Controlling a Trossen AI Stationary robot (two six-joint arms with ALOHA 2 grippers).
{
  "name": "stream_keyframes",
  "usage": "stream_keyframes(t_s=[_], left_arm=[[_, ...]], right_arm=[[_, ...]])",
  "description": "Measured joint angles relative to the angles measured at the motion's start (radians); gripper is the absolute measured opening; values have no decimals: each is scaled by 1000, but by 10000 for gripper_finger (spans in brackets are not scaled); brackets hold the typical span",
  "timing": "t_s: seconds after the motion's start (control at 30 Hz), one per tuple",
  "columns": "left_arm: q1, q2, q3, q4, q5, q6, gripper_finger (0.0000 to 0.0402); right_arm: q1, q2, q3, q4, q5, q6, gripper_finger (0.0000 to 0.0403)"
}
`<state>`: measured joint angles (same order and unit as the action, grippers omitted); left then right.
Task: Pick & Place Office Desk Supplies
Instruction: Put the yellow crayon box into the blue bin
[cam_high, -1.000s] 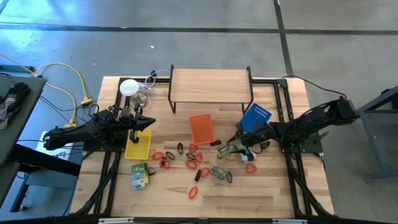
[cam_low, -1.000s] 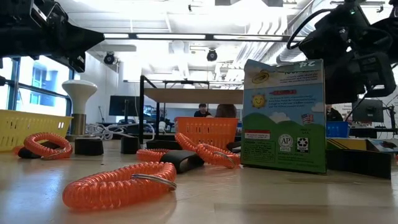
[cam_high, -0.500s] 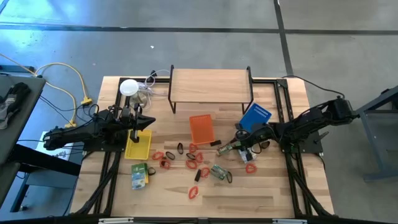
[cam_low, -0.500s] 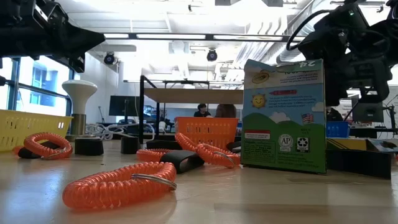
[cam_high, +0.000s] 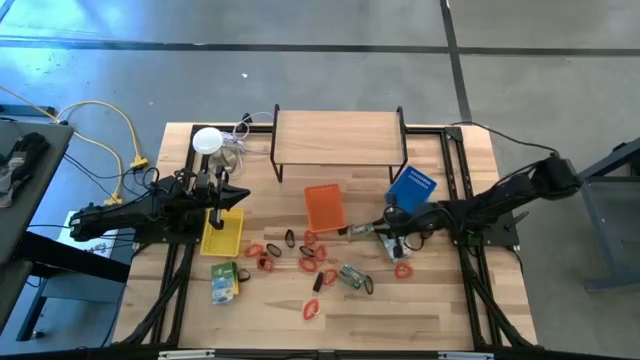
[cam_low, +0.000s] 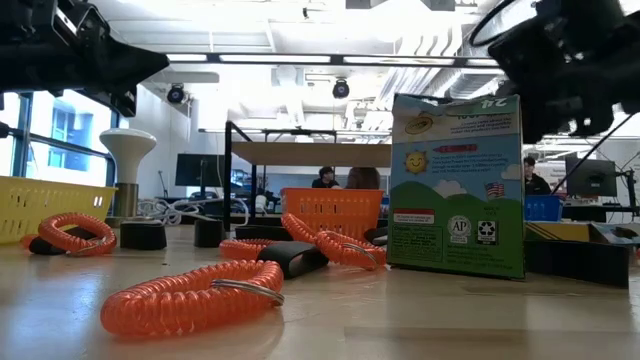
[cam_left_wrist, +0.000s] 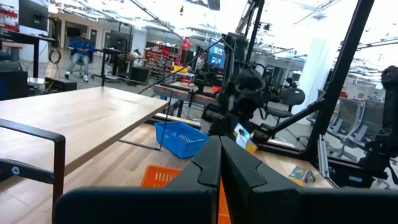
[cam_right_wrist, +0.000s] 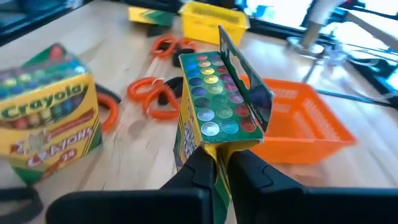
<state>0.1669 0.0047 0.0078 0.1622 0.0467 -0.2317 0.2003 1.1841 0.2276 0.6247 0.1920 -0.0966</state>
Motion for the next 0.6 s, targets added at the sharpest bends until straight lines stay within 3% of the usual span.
stream_keyframes(t_s=[0.23,0.37,0.6], left_arm=[[0,0,0,-9,0,0,0],[0,0,0,-10,0,20,0],[0,0,0,-31,1,35,0]], right_arm=[[129,-217,0,-275,424,159,19],[211,-329,0,-403,604,254,18],[332,-458,0,-517,962,251,17]])
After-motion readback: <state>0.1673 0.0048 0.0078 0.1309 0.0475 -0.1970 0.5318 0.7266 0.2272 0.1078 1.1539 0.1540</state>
